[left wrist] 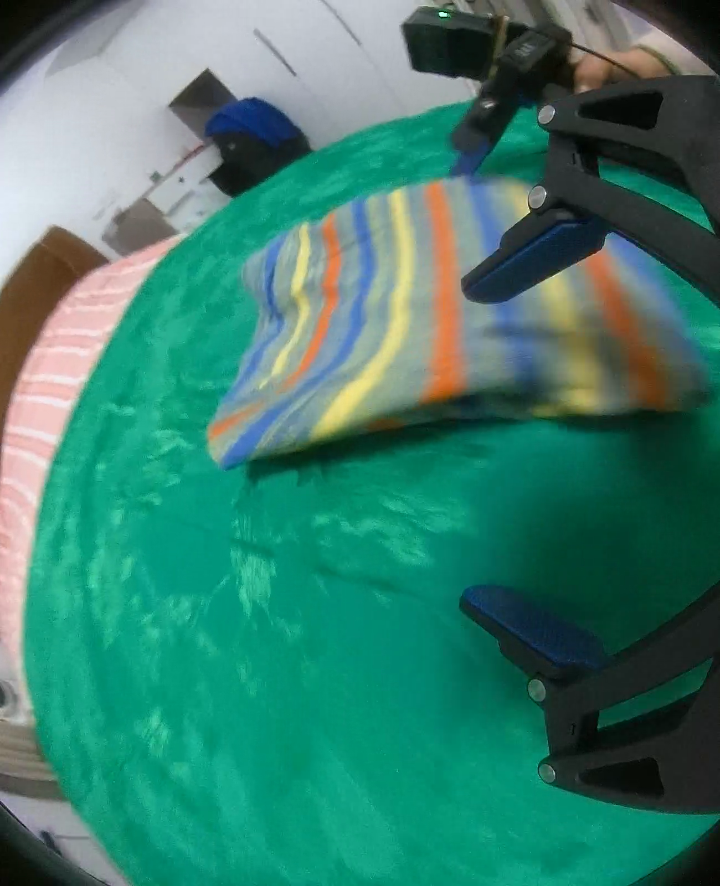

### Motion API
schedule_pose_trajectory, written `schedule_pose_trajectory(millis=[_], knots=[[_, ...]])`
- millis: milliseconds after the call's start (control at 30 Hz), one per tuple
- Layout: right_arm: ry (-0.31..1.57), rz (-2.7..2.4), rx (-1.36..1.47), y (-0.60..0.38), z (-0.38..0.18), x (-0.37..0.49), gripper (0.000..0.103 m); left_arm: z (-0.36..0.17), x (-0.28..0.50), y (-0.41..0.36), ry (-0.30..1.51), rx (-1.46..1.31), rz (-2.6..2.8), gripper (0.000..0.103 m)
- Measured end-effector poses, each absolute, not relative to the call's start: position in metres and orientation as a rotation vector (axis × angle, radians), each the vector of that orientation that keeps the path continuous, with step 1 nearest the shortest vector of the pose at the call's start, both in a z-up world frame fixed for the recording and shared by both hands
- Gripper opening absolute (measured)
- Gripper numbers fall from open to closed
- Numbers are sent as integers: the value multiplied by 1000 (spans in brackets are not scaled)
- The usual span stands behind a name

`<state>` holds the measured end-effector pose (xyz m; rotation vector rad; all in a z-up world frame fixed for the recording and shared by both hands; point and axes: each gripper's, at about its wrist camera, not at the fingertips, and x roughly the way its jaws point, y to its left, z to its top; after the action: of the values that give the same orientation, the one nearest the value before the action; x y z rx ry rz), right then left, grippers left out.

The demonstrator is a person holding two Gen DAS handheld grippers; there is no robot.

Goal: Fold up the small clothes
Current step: 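Grasp the folded sweater with the left tool while the right tool grasps it too, then carry the folded sweater to the bed middle with both tools and release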

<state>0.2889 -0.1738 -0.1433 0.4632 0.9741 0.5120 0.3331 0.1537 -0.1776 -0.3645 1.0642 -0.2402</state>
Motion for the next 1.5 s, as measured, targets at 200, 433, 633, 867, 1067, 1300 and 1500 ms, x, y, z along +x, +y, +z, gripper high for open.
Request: schedule_pose_trajectory(millis=[200,433,633,867,1067,1300,1500], knots=[[1056,578,573,-137,-174,361,25,-187,360,115,1097,-262,-260,20],[841,525,97,-73,-103,311,21,-126,326,117,931,-238,-227,12],[733,557,149,-74,-52,299,23,-87,320,116,864,-126,-179,49],[726,350,57,-111,-60,279,102,-87,256,122,718,-4,50,96],[513,225,-90,-130,-18,185,103,-40,181,107,496,54,163,103],[501,231,-49,-145,11,132,103,-8,139,86,454,45,179,103],[530,298,42,-151,19,106,103,1,111,70,437,85,167,103]])
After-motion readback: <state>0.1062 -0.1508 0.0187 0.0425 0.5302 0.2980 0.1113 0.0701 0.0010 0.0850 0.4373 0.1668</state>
